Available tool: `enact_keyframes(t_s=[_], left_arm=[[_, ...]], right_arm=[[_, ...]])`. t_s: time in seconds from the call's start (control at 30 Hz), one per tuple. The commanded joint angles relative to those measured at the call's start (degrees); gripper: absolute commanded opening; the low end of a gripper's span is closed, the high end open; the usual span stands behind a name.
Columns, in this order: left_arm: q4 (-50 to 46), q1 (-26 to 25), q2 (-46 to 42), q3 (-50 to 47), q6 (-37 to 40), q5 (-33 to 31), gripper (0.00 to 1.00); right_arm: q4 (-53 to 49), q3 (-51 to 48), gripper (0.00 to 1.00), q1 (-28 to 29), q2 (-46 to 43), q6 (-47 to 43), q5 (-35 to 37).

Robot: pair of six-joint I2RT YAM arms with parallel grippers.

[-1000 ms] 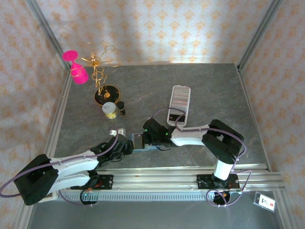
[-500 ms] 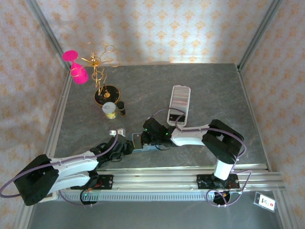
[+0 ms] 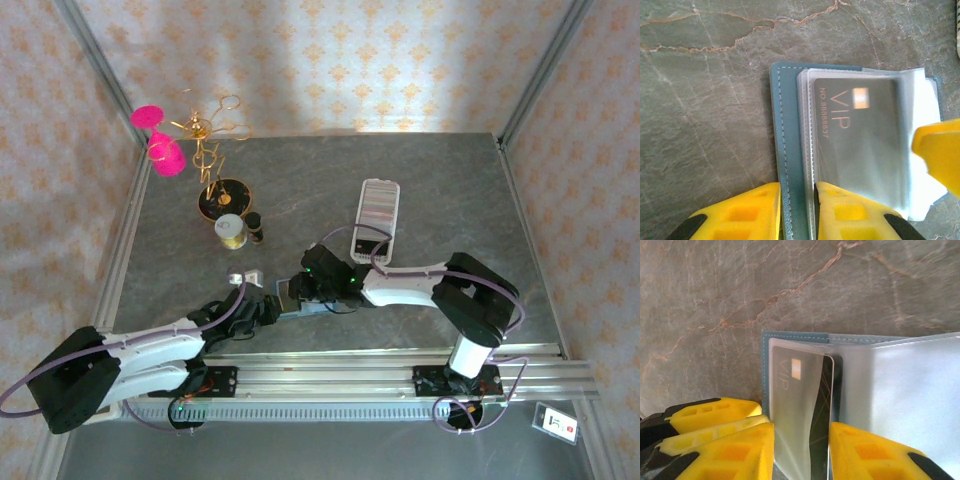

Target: Put the credit cards into the card holder

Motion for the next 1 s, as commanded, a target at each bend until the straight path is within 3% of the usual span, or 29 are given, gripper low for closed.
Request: enact_keyframes(t_s=[0.0, 0.57, 0.97], left_arm=[[-1.84, -0.33, 0.33, -2.05, -0.99, 4.18, 0.23], [-2.09, -0.34, -1.08, -1.81, -0.12, 4.96, 0.26], [-1.47, -0.40, -1.30, -2.06, -0.12, 5.52, 0.26]], right_arm=[[-5.02, -0.42, 0.37, 0.31, -4.37, -0.88, 7.21], [-10.61, -2.88, 0.45, 0.26, -3.06, -0.25, 14.59], [-4.87, -3.38, 0.54, 0.29, 0.97, 0.08, 7.26]])
